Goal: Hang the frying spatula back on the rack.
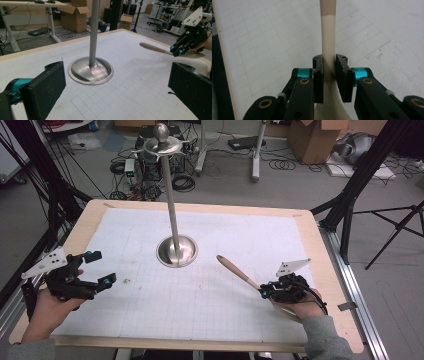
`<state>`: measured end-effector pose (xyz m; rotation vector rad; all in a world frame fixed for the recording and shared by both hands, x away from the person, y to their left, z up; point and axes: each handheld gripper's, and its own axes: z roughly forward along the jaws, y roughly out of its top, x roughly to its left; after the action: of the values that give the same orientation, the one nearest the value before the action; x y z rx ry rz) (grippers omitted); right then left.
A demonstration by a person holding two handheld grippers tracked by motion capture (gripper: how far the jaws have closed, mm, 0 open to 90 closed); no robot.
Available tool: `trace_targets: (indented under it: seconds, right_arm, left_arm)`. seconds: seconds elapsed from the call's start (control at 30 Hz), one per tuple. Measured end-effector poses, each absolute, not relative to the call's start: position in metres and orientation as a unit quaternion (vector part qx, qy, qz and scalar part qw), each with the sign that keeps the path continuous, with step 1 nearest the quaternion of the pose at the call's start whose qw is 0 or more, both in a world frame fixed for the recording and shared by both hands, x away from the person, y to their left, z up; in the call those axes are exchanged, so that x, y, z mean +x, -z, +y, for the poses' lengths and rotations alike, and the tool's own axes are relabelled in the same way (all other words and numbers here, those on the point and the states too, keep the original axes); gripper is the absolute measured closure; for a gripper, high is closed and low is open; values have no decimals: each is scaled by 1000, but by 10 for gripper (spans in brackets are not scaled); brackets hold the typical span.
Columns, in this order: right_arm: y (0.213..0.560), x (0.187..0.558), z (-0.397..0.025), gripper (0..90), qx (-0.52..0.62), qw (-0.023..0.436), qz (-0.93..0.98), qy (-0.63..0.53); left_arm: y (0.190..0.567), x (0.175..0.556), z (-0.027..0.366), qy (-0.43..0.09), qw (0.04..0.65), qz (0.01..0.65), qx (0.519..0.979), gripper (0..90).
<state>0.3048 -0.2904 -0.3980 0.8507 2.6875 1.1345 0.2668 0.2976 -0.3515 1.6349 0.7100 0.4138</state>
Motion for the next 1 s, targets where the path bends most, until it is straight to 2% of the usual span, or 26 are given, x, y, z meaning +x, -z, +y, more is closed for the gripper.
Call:
trace_targets:
  seconds: [1.0]
  right_arm:
    - [348,320,-287,777,209,40,864,-456]
  left_arm:
    - [352,265,300,-183,614,306,704,18]
